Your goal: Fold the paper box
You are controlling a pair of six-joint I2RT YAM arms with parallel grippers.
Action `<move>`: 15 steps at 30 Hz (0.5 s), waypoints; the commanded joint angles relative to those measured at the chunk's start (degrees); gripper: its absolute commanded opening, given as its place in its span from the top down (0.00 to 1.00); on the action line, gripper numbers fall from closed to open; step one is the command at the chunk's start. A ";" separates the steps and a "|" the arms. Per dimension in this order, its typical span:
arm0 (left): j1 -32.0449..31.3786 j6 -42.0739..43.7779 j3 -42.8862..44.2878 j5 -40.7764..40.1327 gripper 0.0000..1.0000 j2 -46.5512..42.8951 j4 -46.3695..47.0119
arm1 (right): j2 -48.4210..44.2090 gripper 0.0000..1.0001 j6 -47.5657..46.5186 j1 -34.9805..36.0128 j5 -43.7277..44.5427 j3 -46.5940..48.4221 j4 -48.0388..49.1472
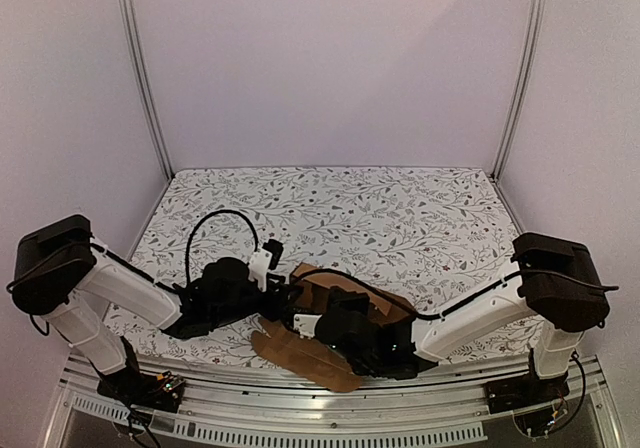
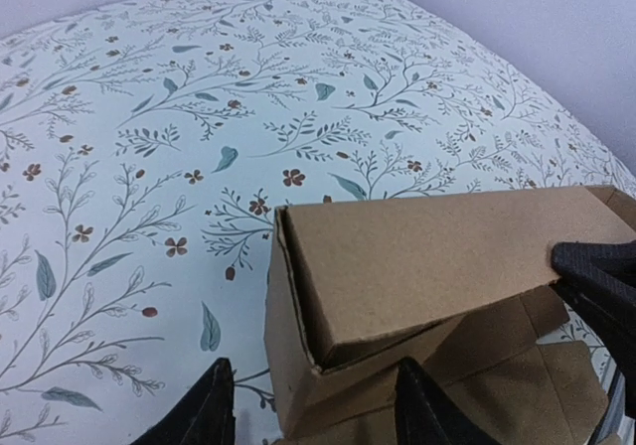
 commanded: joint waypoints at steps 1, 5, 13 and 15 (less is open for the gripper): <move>-0.71 1.40 1.42 -1.05 0.47 2.44 3.58 | 1.27 1.00 2.36 -0.04 -1.47 -1.54 0.47; -0.71 1.45 1.59 -0.32 0.47 3.98 3.98 | 1.58 1.00 2.71 -0.03 -1.50 -1.68 0.46; -0.74 0.66 0.70 0.51 0.52 6.57 5.95 | 1.12 1.00 3.04 -0.19 -1.95 -1.42 0.47; -0.76 0.35 0.94 0.83 0.57 7.59 6.77 | 0.91 1.00 3.19 -0.20 -2.09 -1.22 0.44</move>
